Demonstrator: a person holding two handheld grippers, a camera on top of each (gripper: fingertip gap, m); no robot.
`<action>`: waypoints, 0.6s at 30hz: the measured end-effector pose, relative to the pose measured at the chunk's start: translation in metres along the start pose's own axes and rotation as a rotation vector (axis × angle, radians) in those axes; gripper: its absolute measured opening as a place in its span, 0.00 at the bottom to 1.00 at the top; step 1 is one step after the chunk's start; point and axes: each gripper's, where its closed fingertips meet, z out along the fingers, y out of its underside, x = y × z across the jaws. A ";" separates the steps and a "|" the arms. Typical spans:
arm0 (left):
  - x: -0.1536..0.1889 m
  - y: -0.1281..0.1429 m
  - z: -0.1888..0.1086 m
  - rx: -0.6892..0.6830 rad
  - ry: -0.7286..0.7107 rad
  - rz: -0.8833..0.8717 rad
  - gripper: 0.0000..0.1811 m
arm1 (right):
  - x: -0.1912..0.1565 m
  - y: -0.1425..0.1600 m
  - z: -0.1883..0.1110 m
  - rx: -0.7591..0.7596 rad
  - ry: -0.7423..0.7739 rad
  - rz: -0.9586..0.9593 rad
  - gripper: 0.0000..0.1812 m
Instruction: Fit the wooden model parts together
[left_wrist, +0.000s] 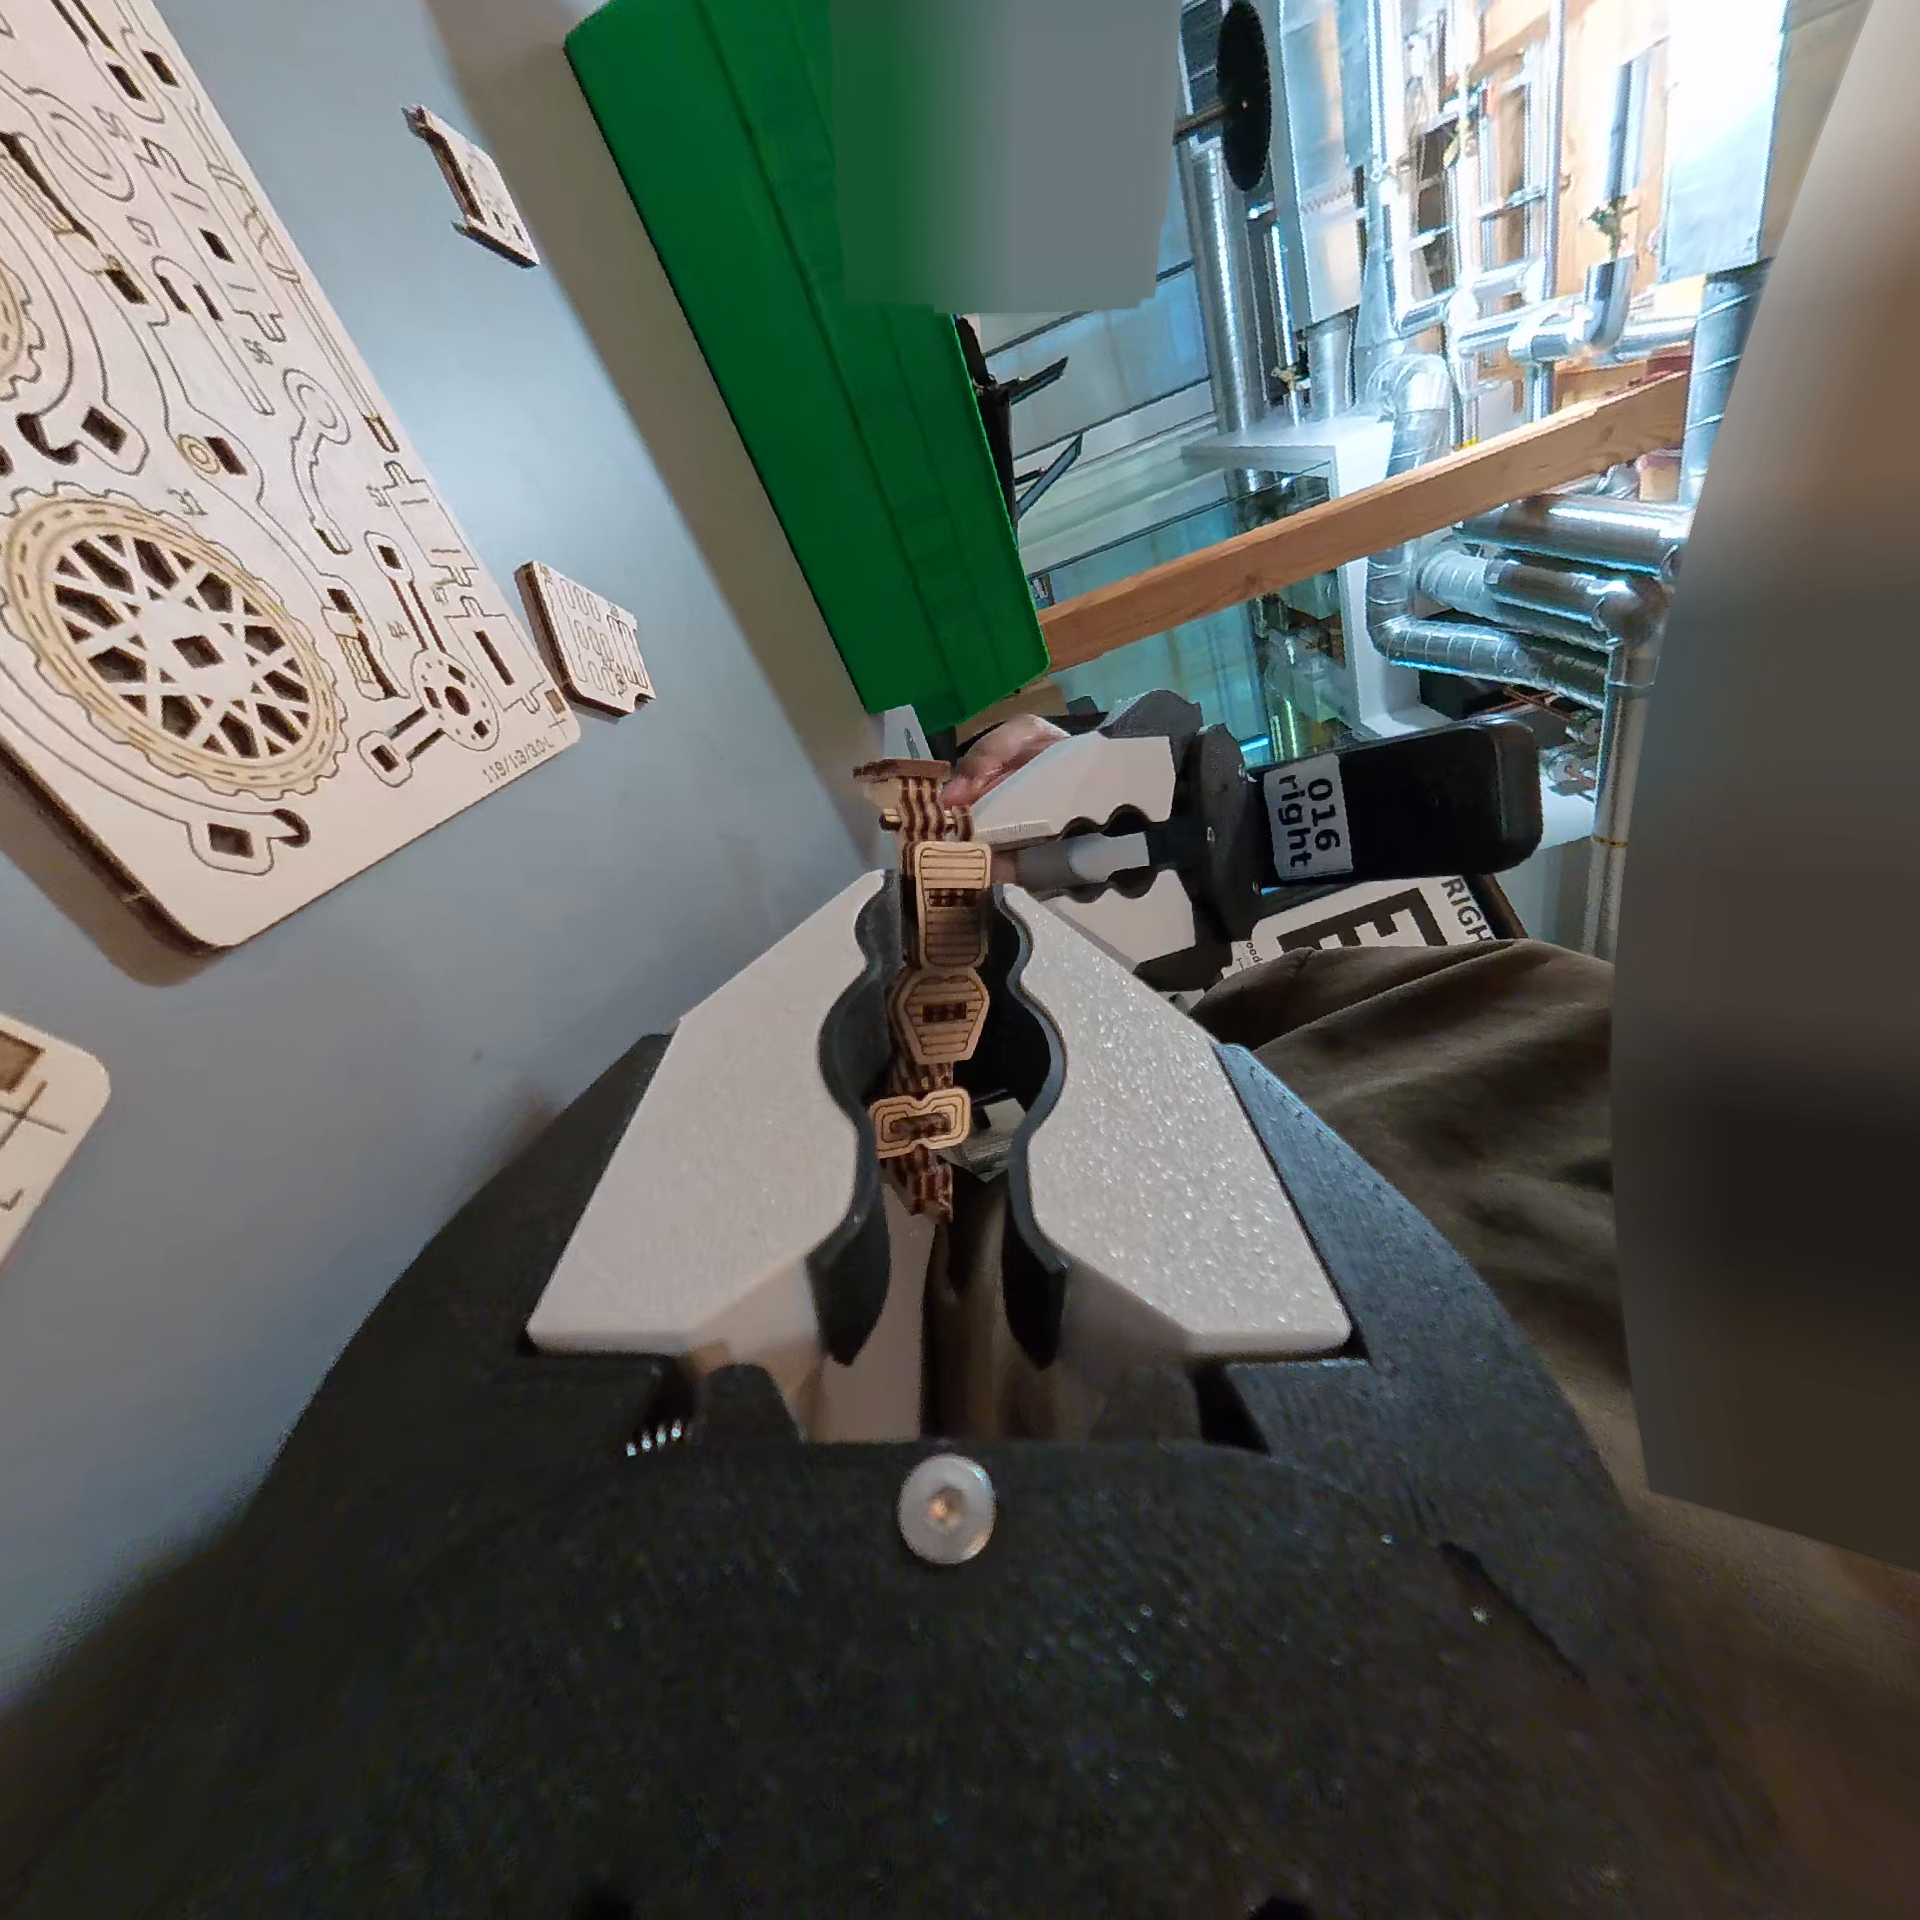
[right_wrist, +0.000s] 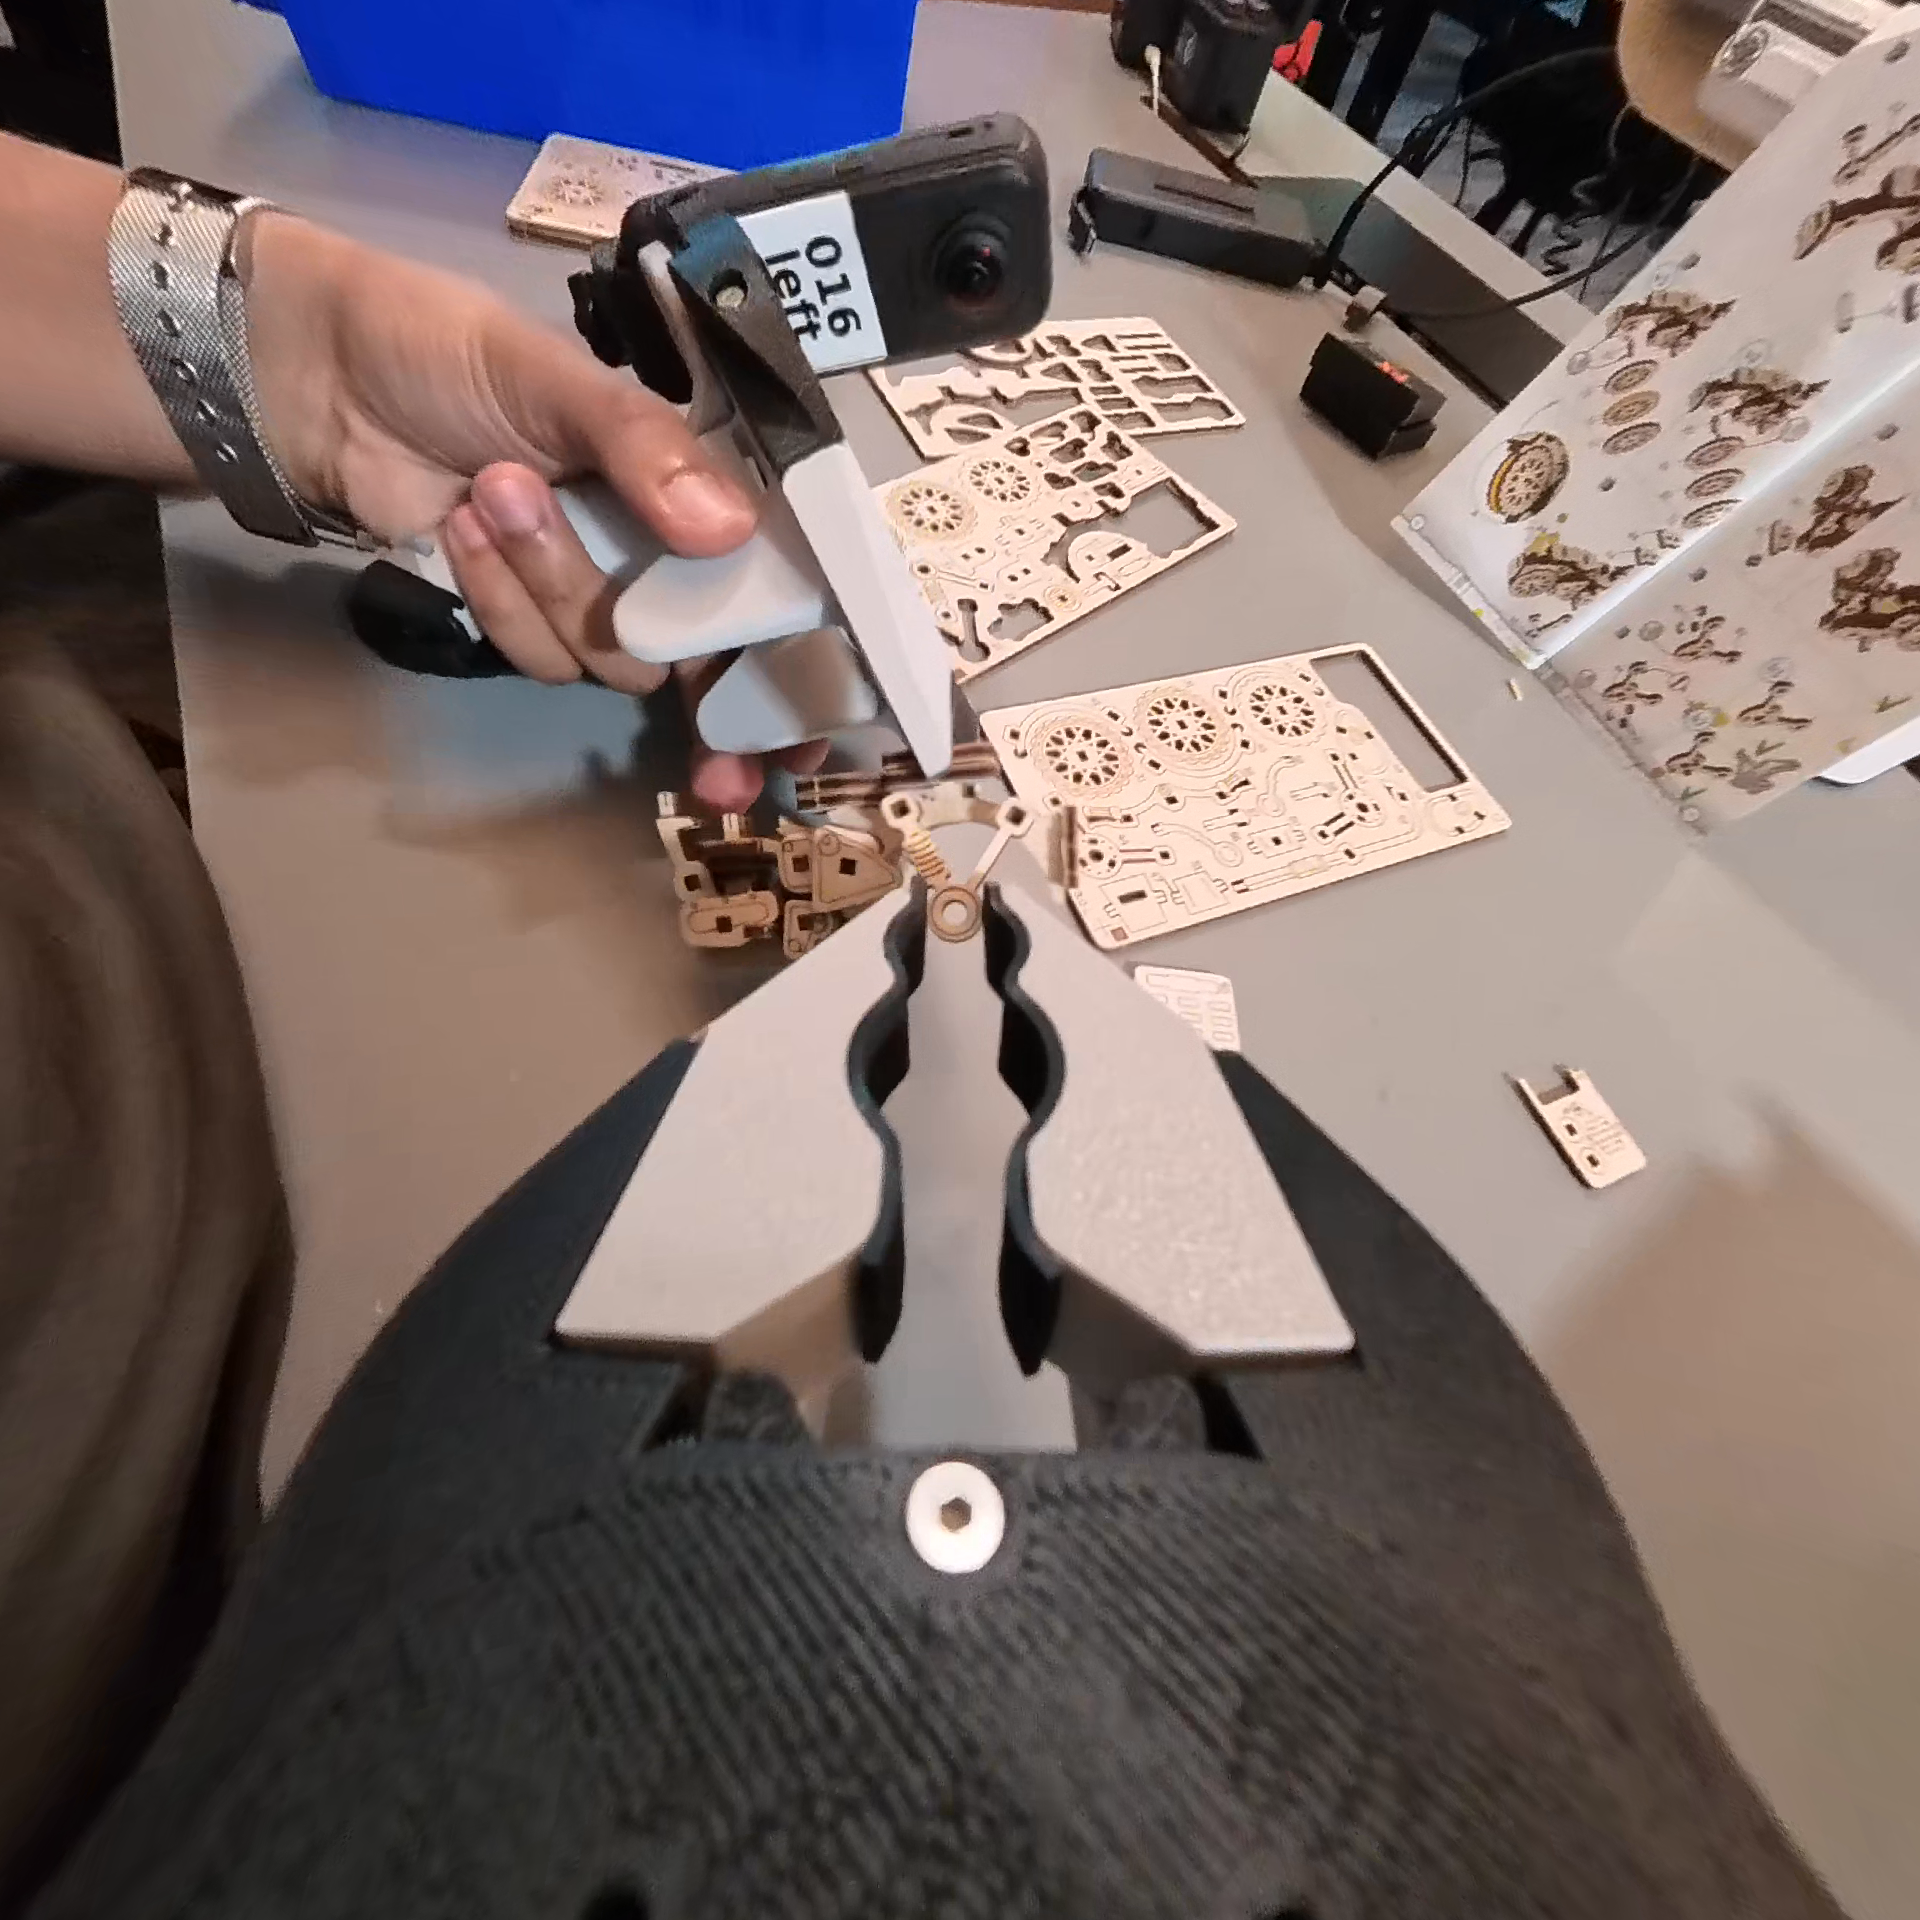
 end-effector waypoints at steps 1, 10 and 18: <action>0.000 0.001 0.001 -0.002 -0.001 0.000 0.07 | 0.000 0.000 0.000 -0.003 0.005 -0.008 0.05; 0.000 0.001 0.001 -0.002 0.006 -0.007 0.07 | 0.000 0.000 0.000 -0.002 0.005 0.007 0.05; -0.001 0.000 0.000 0.014 0.013 -0.036 0.07 | -0.001 0.002 -0.001 -0.016 0.013 0.004 0.05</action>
